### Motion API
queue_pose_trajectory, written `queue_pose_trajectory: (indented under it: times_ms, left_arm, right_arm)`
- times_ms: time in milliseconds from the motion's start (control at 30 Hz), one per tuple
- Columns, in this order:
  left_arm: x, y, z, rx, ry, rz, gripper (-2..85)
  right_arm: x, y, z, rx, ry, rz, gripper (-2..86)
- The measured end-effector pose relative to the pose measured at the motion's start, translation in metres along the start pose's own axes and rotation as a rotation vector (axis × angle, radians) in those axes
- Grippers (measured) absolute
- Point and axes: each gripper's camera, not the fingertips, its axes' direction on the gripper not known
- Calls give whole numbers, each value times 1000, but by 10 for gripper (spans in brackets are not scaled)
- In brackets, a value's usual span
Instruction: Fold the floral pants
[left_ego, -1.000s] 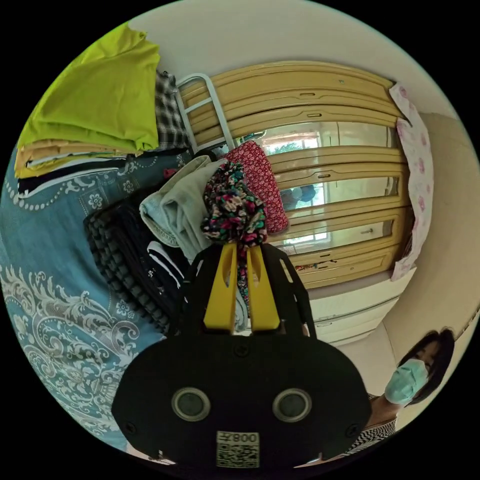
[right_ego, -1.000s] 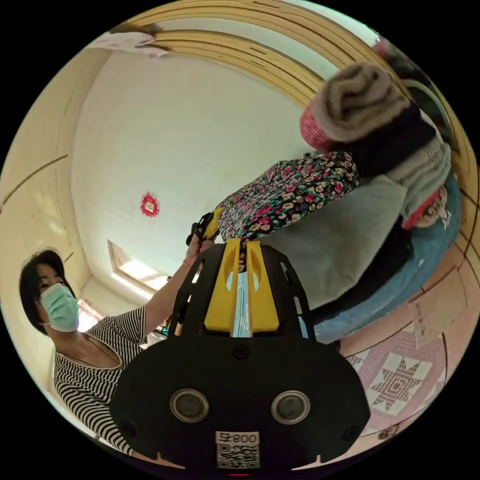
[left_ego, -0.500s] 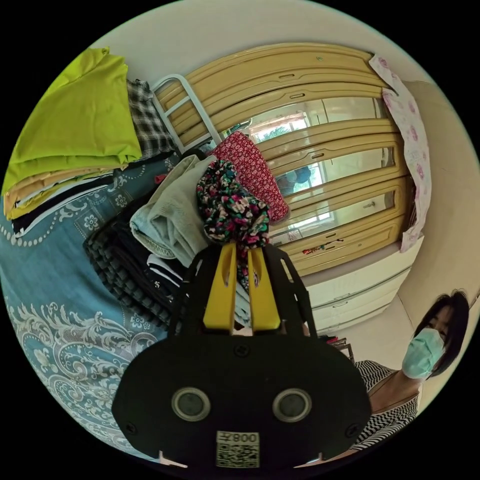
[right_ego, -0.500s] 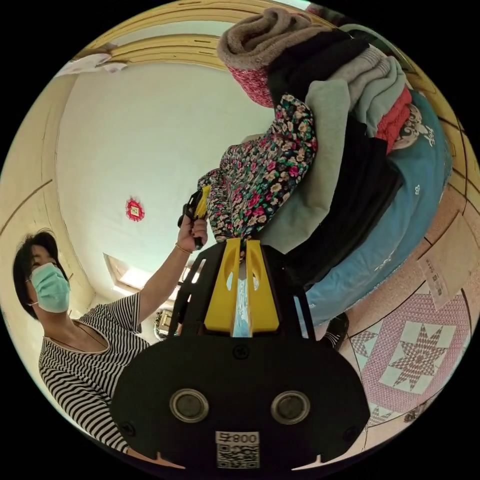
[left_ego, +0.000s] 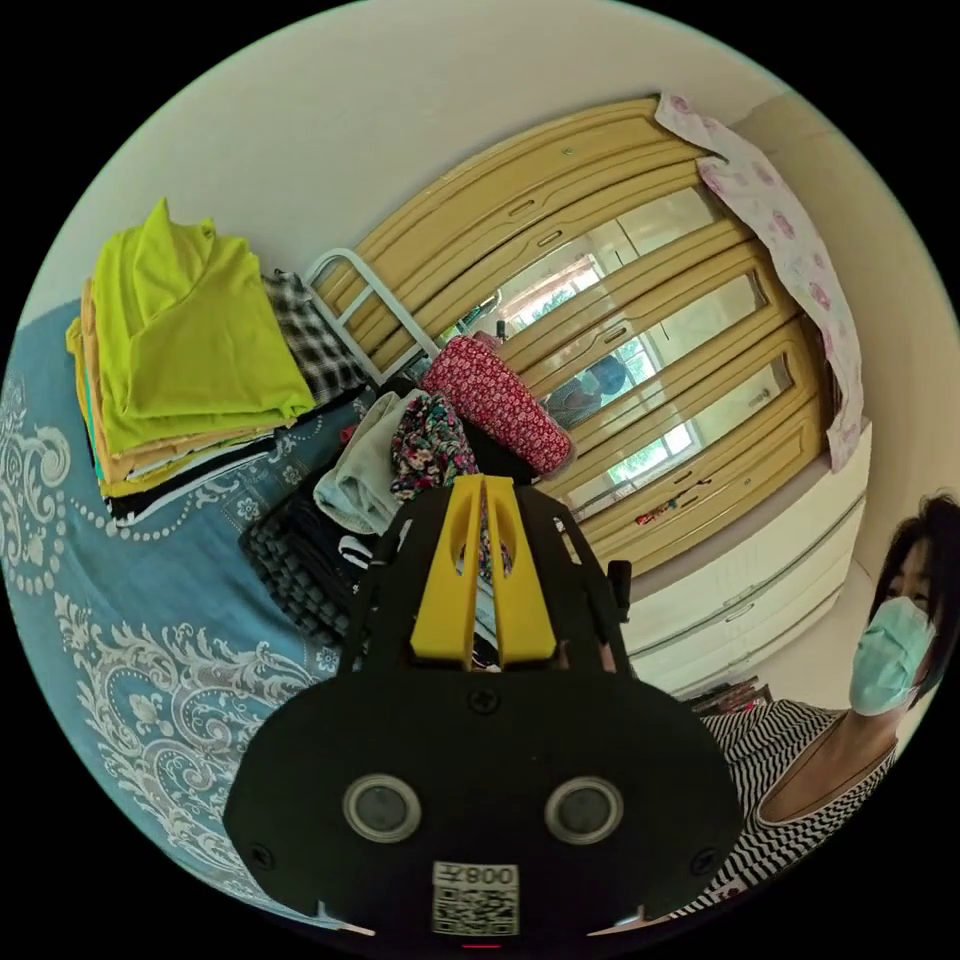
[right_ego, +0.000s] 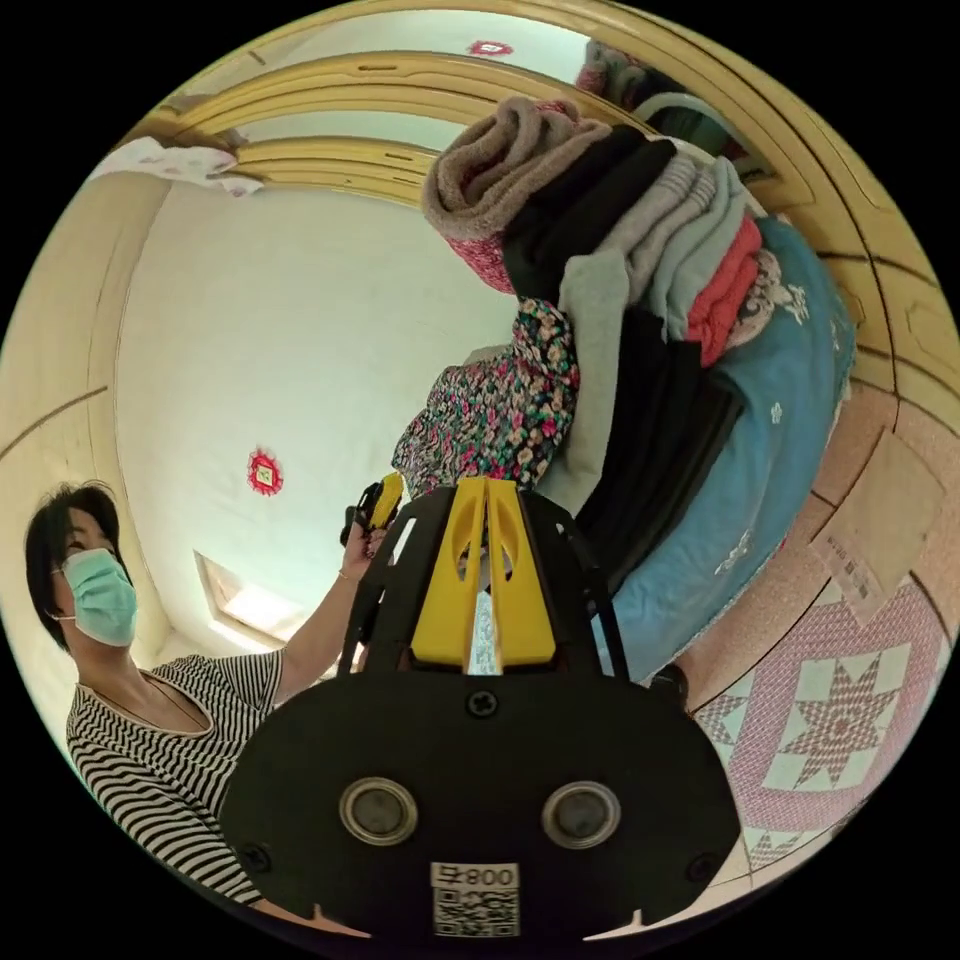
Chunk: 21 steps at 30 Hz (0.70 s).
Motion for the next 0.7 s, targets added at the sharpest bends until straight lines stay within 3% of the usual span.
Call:
queue_pose_trajectory:
  times_ms: [133,267,400,567,700]
  left_arm:
    - [46,-27,34,-93,-70,128,3]
    - [56,-36,72,-174,-247,177,2]
    - [63,-36,87,-190,-300,217,1]
    - [101,-25,112,-248,-534,450,0]
    - [99,-23,102,-232,-447,390,0]
  right_arm:
    - [-35,-70,49,-89,162,-156,0]
    - [-27,-109,98,-181,509,-148,-1]
    - [3,-112,102,-137,445,-45,-2]
    - [15,-106,120,-66,380,32,-2]
    - [1,-116,140,-83,386,30,-1]
